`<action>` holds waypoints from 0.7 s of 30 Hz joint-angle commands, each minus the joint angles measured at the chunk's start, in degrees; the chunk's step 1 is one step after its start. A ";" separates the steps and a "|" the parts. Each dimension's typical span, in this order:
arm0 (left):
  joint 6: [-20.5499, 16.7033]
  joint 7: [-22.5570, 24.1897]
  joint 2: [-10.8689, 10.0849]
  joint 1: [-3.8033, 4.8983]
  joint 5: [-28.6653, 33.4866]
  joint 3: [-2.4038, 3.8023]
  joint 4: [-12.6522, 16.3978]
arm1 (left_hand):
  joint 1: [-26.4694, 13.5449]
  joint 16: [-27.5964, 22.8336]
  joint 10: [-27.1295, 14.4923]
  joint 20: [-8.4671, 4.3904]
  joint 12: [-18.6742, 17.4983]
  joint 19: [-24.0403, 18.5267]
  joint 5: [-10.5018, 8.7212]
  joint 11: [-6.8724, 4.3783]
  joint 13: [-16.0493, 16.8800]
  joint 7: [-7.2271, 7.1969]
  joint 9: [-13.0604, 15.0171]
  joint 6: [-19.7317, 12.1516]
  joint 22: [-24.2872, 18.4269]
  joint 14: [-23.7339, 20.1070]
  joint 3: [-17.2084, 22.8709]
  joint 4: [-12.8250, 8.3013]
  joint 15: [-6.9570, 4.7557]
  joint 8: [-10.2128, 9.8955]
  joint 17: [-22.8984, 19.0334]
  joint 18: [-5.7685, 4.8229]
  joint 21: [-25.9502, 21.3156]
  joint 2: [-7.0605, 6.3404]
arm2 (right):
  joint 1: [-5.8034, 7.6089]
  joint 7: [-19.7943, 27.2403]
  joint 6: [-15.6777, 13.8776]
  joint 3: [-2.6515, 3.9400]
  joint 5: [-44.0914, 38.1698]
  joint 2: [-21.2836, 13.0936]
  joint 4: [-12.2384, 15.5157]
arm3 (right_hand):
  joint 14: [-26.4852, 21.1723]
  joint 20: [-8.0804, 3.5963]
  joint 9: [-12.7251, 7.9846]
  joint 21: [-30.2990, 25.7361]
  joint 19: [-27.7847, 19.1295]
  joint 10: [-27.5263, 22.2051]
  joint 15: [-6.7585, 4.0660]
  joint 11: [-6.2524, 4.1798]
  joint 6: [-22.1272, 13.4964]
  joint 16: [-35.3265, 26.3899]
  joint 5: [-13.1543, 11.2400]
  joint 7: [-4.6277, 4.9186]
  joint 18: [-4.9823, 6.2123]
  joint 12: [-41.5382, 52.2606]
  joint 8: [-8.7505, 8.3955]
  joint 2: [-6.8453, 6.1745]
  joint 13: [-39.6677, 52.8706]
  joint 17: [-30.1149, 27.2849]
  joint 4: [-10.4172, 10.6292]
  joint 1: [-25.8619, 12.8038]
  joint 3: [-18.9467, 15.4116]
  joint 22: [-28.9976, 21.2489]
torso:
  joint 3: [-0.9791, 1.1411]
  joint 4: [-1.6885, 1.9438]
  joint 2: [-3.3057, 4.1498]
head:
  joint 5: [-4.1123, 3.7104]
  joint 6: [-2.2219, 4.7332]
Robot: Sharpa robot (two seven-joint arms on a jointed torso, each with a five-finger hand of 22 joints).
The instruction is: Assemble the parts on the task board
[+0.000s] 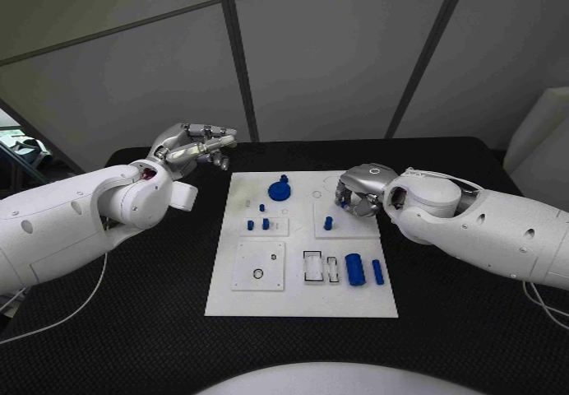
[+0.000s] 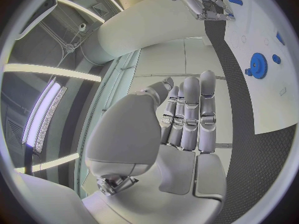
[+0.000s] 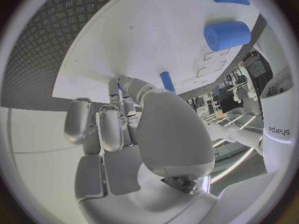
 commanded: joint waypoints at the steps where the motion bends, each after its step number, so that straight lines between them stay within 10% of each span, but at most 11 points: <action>1: 0.63 0.49 0.05 0.07 0.41 0.04 -0.06 | 0.51 -0.35 -0.49 0.01 0.22 -0.19 0.23 -0.03 0.09 0.24 -0.07 -0.12 -0.09 -0.46 -0.08 -0.42 -0.01 0.13 -0.10 -0.64 -0.27 0.01 | -0.13 1.15 -2.08 -0.14 -0.49 0.01 0.63 | 3.18 0.11 0.01 0.41 0.42 0.42 -0.33 -0.06 0.44 0.30 0.37 -0.03 -0.60 -0.24 0.02 -0.13 0.02 -0.08 -0.11 -0.06 0.54 0.29 | 0.01 -0.03 -0.03 | -0.02 -0.01; 21: 0.77 0.11 0.41 -0.01 0.41 0.01 -0.66 | 0.55 -0.45 -1.00 0.05 0.53 -0.20 0.21 0.20 0.09 0.51 -0.15 -0.55 -0.16 -0.58 -0.14 -0.77 0.13 -0.03 -0.43 -0.69 -0.38 -0.15 | -0.07 1.10 -7.76 0.31 1.08 -4.99 9.28 | 3.14 0.43 -0.20 1.48 0.68 0.34 -0.06 0.25 0.04 0.82 3.19 0.28 -0.79 -1.40 -0.77 -1.29 -0.16 0.00 -0.44 -2.49 1.43 1.66 | -0.05 0.03 -0.15 | 0.25 0.35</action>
